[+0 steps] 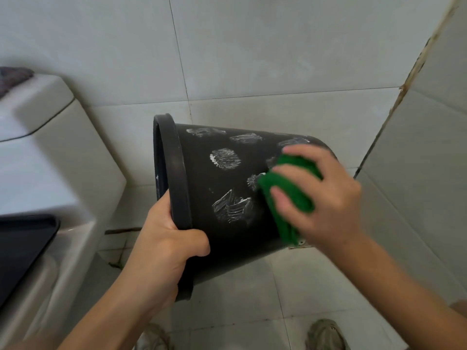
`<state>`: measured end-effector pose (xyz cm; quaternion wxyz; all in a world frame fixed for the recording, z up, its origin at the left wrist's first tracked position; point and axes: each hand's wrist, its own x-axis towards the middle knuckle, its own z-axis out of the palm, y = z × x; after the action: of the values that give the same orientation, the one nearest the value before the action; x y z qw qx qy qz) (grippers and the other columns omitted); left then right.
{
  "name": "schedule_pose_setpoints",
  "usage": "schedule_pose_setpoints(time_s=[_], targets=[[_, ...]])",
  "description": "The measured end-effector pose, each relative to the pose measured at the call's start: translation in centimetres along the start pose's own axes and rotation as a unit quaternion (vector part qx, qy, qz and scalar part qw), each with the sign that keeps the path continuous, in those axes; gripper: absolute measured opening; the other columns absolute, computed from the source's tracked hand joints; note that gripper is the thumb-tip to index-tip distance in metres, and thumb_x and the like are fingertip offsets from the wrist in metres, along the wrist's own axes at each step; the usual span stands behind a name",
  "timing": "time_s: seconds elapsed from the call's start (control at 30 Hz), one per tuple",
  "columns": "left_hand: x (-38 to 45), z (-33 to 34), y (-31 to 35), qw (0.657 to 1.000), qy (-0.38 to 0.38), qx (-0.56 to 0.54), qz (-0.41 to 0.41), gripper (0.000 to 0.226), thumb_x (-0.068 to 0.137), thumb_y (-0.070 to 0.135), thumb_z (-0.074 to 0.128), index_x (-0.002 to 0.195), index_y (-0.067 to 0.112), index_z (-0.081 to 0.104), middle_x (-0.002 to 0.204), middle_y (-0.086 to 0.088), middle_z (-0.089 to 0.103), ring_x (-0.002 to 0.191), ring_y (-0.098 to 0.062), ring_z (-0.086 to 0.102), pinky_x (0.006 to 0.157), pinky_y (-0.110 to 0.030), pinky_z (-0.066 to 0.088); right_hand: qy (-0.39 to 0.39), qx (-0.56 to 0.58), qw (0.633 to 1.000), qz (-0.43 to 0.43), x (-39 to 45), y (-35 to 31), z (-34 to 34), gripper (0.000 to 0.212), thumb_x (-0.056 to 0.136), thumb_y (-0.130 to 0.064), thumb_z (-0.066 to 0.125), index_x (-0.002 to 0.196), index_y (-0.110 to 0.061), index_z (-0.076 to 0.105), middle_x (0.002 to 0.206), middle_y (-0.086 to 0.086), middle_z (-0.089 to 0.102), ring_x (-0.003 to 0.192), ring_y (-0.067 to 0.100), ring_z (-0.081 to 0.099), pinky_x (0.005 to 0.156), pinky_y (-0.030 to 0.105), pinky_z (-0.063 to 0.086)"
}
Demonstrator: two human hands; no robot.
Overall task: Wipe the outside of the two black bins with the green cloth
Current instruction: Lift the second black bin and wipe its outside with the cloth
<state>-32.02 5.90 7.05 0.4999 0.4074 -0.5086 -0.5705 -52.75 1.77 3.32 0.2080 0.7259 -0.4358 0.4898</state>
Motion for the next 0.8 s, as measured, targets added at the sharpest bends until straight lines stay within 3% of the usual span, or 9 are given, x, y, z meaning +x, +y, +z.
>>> schedule_pose_setpoints(time_s=[0.07, 0.13, 0.23, 0.33, 0.37, 0.5, 0.57, 0.67, 0.8], targets=[[-0.1, 0.1, 0.0, 1.000, -0.005, 0.007, 0.002, 0.055, 0.043, -0.010, 0.048, 0.082, 0.021, 0.072, 0.077, -0.013, 0.063, 0.070, -0.032, 0.056, 0.066, -0.041, 0.042, 0.015, -0.017, 0.992, 0.122, 1.2, 1.9, -0.1, 0.030, 0.089, -0.035, 0.058, 0.097, -0.012, 0.075, 0.111, 0.006, 0.067, 0.093, 0.015, 0.063, 0.074, 0.030, 0.051], [-0.1, 0.1, 0.0, 1.000, -0.006, 0.015, 0.004, 0.052, 0.044, -0.009, 0.048, 0.078, 0.022, 0.071, 0.072, -0.011, 0.060, 0.065, -0.030, 0.053, 0.060, -0.036, 0.041, 0.024, -0.021, 0.984, 0.176, 1.2, 2.1, 0.0, 0.032, 0.089, -0.037, 0.057, 0.098, -0.012, 0.074, 0.110, 0.005, 0.066, 0.092, 0.013, 0.061, 0.074, 0.032, 0.049], [0.0, -0.2, -0.1, 1.000, 0.003, 0.005, 0.003, 0.051, 0.040, -0.009, 0.049, 0.075, 0.022, 0.071, 0.067, -0.011, 0.059, 0.060, -0.027, 0.053, 0.054, -0.030, 0.041, 0.023, -0.011, 0.996, 0.084, -0.4, -0.6, 0.0, 0.027, 0.090, -0.031, 0.060, 0.095, -0.010, 0.076, 0.111, 0.010, 0.066, 0.094, 0.023, 0.065, 0.080, 0.032, 0.052], [-0.2, -0.5, -0.2, 1.000, -0.010, -0.011, 0.011, 0.059, 0.030, 0.001, 0.057, 0.083, 0.018, 0.072, 0.074, -0.012, 0.067, 0.064, -0.028, 0.061, 0.054, -0.033, 0.047, 0.011, -0.015, 0.999, -0.036, -1.1, -1.2, -0.7, 0.027, 0.093, -0.029, 0.060, 0.093, -0.009, 0.077, 0.110, 0.015, 0.068, 0.095, 0.027, 0.067, 0.082, 0.033, 0.054], [-0.3, -0.5, -0.1, 1.000, -0.016, -0.011, 0.013, 0.060, 0.029, 0.007, 0.059, 0.086, 0.017, 0.072, 0.077, -0.013, 0.068, 0.067, -0.029, 0.063, 0.056, -0.035, 0.048, 0.009, -0.025, 0.999, -0.020, -0.9, -0.3, -0.8, 0.028, 0.094, -0.030, 0.059, 0.094, -0.009, 0.077, 0.110, 0.014, 0.068, 0.094, 0.026, 0.067, 0.081, 0.032, 0.053], [-0.5, -1.0, 0.1, 1.000, 0.004, -0.021, 0.021, 0.059, 0.029, 0.012, 0.060, 0.087, 0.020, 0.073, 0.080, -0.012, 0.070, 0.073, -0.034, 0.064, 0.067, -0.042, 0.048, 0.034, -0.061, 0.977, 0.200, -0.2, 3.5, -1.1, 0.032, 0.090, -0.037, 0.057, 0.100, -0.012, 0.074, 0.113, 0.005, 0.066, 0.093, 0.019, 0.063, 0.076, 0.028, 0.047], [-0.6, -1.0, 0.3, 0.999, 0.010, -0.020, 0.025, 0.058, 0.028, 0.012, 0.060, 0.085, 0.021, 0.073, 0.079, -0.012, 0.070, 0.072, -0.034, 0.063, 0.068, -0.043, 0.046, 0.045, -0.069, 0.969, 0.233, -0.5, 3.4, -1.1, 0.032, 0.089, -0.037, 0.057, 0.099, -0.012, 0.074, 0.113, 0.005, 0.065, 0.092, 0.020, 0.064, 0.076, 0.027, 0.046], [-0.5, -0.6, 0.0, 0.999, 0.014, -0.021, 0.020, 0.060, 0.027, 0.002, 0.057, 0.082, 0.019, 0.073, 0.076, -0.011, 0.070, 0.068, -0.030, 0.064, 0.059, -0.036, 0.049, 0.048, -0.061, 0.984, 0.158, -1.4, 0.0, -0.8, 0.027, 0.088, -0.032, 0.061, 0.096, -0.010, 0.075, 0.112, 0.010, 0.066, 0.093, 0.023, 0.065, 0.081, 0.020, 0.043], [-0.3, -0.4, -0.1, 0.999, 0.012, -0.024, 0.021, 0.061, 0.027, 0.006, 0.058, 0.086, 0.015, 0.072, 0.077, -0.013, 0.069, 0.068, -0.029, 0.064, 0.056, -0.032, 0.049, 0.023, -0.023, 0.999, -0.010, -2.3, -3.2, -0.8, 0.018, 0.089, -0.025, 0.067, 0.092, -0.011, 0.077, 0.109, 0.015, 0.068, 0.095, 0.028, 0.067, 0.085, 0.031, 0.053]])
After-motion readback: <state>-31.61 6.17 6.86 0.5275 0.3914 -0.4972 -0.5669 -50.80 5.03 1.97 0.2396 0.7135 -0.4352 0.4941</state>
